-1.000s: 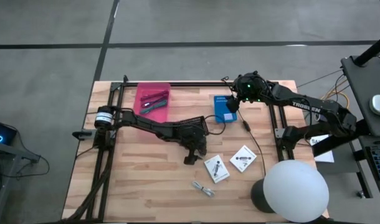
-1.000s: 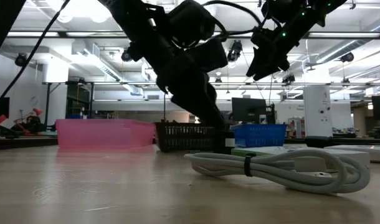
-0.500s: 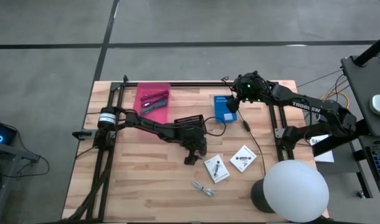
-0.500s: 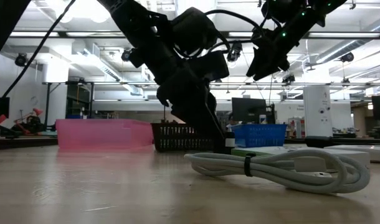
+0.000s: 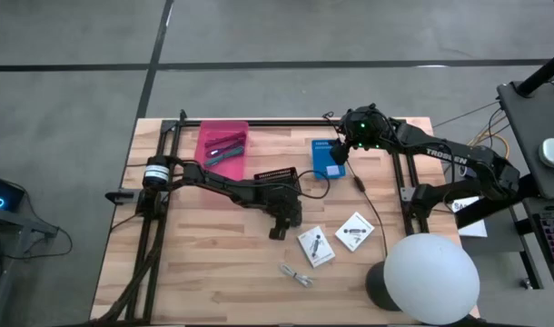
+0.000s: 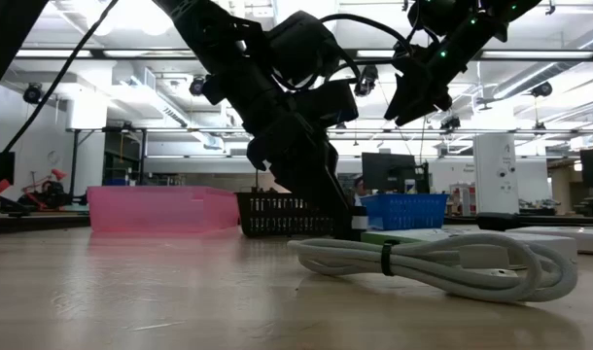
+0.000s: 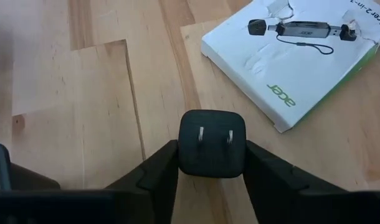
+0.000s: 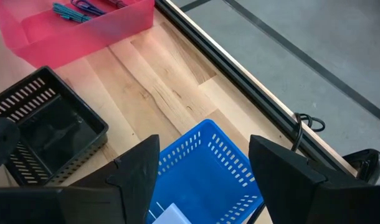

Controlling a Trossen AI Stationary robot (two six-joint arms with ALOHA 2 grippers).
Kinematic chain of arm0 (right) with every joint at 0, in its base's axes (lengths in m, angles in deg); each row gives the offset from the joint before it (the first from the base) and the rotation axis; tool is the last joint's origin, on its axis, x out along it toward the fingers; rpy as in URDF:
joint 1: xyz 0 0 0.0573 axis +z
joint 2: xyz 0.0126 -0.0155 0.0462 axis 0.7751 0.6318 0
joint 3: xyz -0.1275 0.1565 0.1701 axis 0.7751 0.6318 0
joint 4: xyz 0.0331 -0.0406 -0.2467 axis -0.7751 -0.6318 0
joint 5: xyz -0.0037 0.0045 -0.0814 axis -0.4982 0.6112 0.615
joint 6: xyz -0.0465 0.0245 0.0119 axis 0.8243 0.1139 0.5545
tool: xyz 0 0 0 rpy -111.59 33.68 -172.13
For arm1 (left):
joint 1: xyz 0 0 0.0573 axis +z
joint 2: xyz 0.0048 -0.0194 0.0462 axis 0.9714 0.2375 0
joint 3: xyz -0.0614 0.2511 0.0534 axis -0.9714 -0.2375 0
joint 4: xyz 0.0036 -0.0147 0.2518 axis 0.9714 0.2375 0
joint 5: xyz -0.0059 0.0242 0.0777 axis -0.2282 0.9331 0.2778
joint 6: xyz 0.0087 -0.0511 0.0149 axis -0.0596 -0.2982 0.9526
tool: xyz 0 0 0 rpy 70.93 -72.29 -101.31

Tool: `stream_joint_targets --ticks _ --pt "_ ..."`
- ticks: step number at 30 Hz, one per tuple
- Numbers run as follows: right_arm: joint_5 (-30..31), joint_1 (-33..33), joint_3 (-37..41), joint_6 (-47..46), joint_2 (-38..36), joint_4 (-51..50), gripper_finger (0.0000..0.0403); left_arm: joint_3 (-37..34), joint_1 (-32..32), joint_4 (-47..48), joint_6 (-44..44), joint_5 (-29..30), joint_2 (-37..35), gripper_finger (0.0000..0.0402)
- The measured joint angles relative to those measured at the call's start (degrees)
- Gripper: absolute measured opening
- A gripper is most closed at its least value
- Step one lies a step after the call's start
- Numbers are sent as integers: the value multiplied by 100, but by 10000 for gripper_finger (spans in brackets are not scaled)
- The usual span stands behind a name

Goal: Pick and place items into bin
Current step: Put the black charger adapter into the blue bin

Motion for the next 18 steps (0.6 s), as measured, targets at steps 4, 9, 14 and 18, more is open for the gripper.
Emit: stream_joint_targets --ticks 4,9,14,18 --pt "0 -1 0 0 0 0 231 0 -4 15 -327 33 -61 127" --pt "-1 0 0 25 0 0 231 65 2 18 -484 65 -338 127" --pt "-13 -2 0 133 0 -6 231 174 30 -18 -656 83 -681 127" --pt "-246 20 0 150 -10 -7 231 136 146 -8 -1316 236 -1072 127"
